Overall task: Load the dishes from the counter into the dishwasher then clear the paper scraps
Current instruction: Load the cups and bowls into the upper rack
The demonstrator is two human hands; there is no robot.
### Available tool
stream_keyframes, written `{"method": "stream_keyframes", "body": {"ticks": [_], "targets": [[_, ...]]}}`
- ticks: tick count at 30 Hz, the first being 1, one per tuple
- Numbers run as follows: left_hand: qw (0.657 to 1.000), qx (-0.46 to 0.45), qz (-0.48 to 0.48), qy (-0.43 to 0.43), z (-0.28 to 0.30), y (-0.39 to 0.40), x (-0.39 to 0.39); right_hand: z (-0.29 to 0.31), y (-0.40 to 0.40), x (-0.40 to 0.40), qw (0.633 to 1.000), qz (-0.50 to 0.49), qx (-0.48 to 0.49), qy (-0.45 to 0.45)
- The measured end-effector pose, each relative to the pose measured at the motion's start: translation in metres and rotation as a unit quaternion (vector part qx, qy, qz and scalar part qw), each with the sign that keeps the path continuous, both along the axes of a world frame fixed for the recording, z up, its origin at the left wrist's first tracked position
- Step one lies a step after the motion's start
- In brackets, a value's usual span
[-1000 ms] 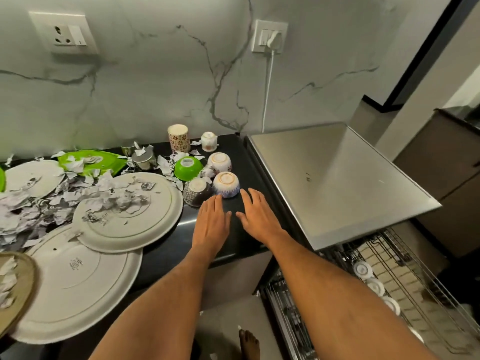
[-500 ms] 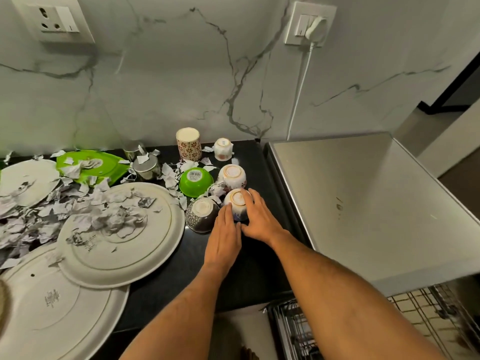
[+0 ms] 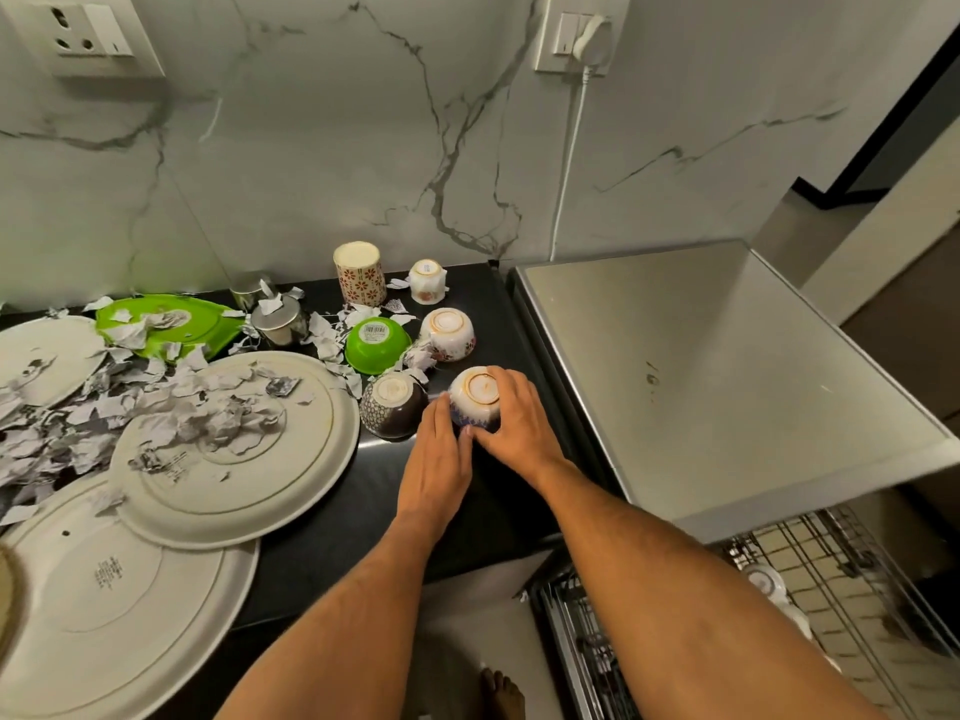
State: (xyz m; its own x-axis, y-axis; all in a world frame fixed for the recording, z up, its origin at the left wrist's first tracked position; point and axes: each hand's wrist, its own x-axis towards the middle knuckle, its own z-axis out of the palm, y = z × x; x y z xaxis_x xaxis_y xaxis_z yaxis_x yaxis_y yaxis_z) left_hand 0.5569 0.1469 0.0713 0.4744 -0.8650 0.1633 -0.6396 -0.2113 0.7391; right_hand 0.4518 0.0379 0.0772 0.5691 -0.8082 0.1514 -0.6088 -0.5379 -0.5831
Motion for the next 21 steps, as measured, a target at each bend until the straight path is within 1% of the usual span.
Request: {"method": "stream_keyframes", "body": {"ticks": [5,10,15,21], "targets": [[0.999,-0.007,-0.033,0.011,0.007,0.024,-0.03,0.014,0.046,-0.049,0.999,-0.03,-0.028,-0.009],[0.995,-0.017,-0.099,0.005,0.011,0.05,-0.084,0.018,0.091,-0.116,0.996,-0.073,-0.054,-0.016],[0.987,-0.012,-0.157,-0.015,0.007,0.065,-0.138,0.021,0.122,-0.18,0.993,-0.112,-0.046,-0.013],[0.966,-0.005,-0.255,-0.043,0.005,0.067,-0.223,0.015,0.147,-0.274,0.983,-0.183,-0.023,0.006]]}}
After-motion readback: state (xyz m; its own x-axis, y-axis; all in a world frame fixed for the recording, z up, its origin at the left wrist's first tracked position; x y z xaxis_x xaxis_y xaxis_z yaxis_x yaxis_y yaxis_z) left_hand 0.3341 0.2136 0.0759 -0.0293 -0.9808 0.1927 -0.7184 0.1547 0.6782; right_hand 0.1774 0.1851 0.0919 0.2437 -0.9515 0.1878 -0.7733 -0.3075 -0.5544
